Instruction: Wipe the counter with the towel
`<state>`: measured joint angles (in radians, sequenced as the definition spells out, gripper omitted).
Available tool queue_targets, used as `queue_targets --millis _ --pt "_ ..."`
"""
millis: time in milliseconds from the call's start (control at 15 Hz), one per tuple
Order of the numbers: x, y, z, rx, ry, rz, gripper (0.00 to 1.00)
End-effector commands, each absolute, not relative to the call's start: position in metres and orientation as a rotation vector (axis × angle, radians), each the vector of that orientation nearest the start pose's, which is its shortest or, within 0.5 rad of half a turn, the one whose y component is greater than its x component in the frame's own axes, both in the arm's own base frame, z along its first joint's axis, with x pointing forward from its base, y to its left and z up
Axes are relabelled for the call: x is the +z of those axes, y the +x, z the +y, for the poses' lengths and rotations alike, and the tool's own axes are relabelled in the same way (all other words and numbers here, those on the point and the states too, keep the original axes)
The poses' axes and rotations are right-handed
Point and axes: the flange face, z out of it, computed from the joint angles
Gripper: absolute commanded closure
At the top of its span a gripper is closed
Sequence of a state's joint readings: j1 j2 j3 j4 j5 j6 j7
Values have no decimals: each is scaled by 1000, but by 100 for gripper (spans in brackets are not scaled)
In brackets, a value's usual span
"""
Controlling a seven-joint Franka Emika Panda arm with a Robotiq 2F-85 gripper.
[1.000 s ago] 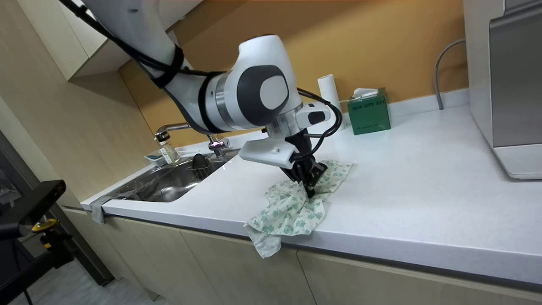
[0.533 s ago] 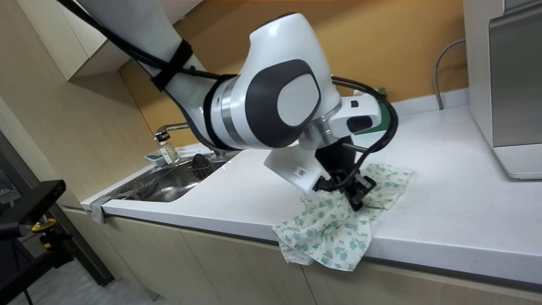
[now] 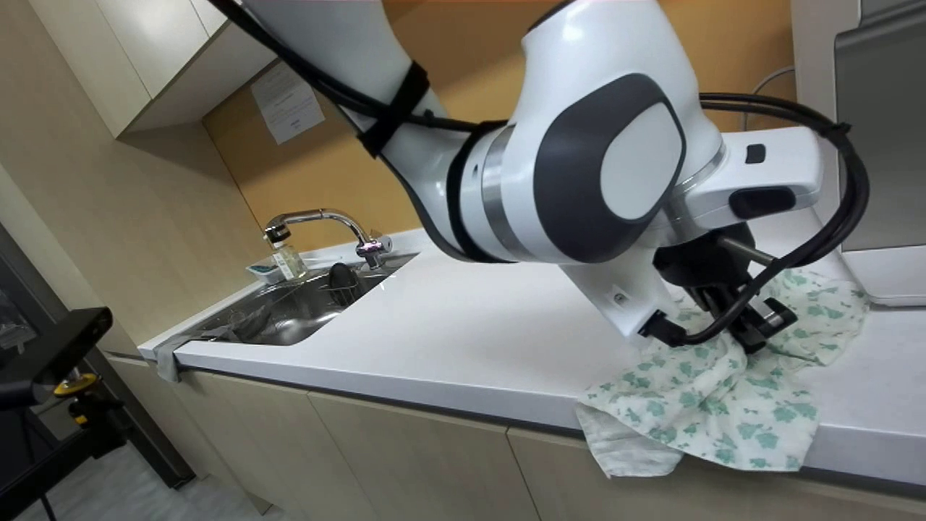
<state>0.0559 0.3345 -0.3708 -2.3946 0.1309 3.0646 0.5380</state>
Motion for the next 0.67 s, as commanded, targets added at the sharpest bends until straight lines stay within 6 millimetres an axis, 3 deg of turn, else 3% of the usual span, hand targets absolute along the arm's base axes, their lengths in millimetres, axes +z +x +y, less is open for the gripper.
queue_targets --millis 0,600 --pt "204 548 -170 -601 -2702 1596 99" --pt "196 646 -100 -566 -2706 1500 99"
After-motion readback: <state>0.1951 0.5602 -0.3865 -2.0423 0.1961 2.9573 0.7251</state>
